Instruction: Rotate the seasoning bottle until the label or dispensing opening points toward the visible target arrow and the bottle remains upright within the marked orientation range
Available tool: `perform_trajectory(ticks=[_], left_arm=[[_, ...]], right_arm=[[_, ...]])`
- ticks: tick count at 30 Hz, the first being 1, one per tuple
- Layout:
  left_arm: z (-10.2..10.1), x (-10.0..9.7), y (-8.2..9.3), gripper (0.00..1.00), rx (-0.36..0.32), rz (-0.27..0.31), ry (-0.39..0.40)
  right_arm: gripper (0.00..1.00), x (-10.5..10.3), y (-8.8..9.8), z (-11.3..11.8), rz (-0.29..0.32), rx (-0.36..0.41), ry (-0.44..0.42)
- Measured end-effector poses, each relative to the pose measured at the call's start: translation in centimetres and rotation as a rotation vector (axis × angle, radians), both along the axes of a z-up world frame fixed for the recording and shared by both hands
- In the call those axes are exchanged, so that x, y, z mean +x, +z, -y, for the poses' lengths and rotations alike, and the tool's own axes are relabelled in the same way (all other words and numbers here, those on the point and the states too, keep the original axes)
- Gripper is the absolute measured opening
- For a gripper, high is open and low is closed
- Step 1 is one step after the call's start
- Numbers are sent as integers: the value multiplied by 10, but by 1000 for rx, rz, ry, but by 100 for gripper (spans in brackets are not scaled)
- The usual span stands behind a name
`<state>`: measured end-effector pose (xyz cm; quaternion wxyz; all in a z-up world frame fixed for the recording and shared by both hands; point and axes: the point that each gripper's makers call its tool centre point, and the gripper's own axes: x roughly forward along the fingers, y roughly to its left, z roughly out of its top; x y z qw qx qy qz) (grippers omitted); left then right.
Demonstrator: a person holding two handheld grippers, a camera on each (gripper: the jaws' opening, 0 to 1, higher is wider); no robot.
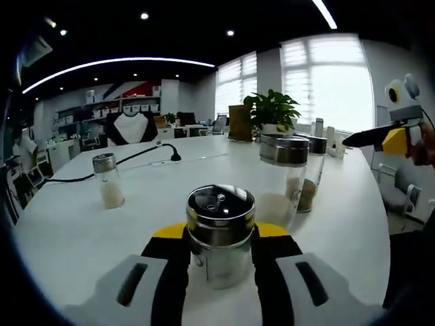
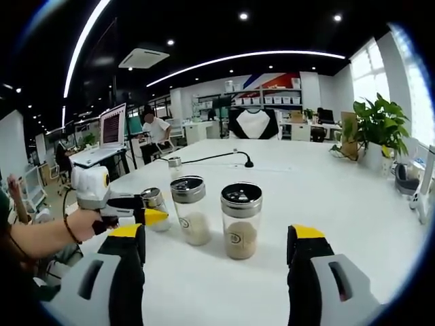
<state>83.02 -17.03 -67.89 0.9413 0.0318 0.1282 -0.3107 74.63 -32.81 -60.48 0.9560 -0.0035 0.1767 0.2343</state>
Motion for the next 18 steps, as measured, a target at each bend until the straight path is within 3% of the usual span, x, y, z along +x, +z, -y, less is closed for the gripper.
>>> perform_trajectory(ticks=[18], left_arm=[[-3,0,-1,37,-8,8,214]], right_arm=[[87,-2,-3,-2,-6,3,4]])
